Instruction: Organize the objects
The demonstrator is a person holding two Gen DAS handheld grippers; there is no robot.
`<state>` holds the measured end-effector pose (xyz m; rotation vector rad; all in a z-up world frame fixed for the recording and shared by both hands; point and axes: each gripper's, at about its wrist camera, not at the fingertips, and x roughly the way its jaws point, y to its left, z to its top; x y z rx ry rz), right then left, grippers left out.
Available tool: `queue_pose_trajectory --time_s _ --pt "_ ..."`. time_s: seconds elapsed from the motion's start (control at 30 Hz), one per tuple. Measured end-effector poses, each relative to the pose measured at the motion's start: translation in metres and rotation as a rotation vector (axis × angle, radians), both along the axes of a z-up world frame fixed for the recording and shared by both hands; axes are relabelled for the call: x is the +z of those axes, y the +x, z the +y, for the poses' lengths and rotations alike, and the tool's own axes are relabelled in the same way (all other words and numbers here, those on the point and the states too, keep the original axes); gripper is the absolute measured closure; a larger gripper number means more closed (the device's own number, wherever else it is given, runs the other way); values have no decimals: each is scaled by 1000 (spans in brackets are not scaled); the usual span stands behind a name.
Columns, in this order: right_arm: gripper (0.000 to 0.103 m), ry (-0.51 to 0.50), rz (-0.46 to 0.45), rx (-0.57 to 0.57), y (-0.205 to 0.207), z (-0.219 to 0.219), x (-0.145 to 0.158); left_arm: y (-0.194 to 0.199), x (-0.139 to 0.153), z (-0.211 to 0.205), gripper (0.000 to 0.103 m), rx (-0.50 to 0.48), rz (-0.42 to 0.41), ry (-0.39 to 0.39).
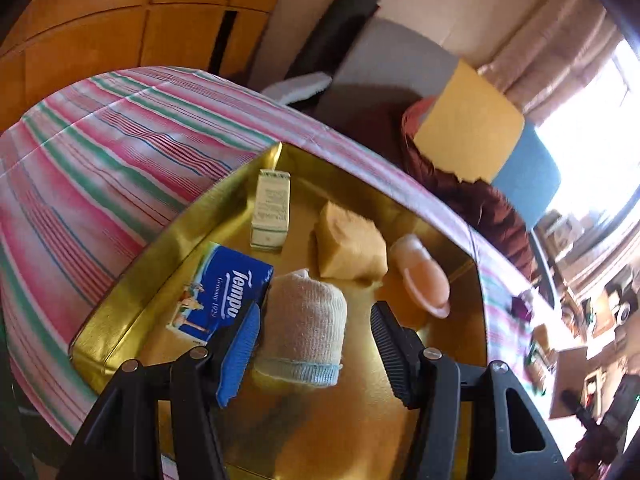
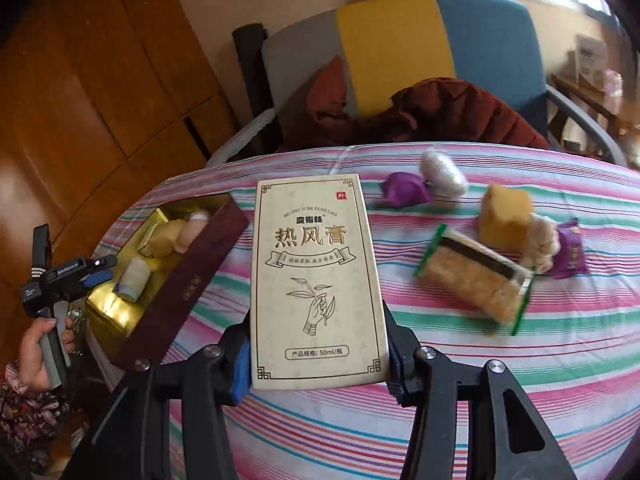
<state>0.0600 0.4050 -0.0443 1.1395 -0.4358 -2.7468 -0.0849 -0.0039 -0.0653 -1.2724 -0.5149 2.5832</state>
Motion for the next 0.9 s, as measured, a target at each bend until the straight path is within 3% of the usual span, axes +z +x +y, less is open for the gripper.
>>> queue_pose_trajectory --time_s 0.23,0.43,0.73,0.9 --pt "51 -21 -21 177 -33 -96 13 10 26 -17 44 102 85 82" --pt "51 71 -79 273 -67 -171 16 3 27 -30 44 115 57 87" --pt "51 196 -207 312 -119 -245 0 5 30 -50 44 146 50 129" --pt "51 218 -268 299 -140 -256 -16 5 33 -57 44 164 51 149"
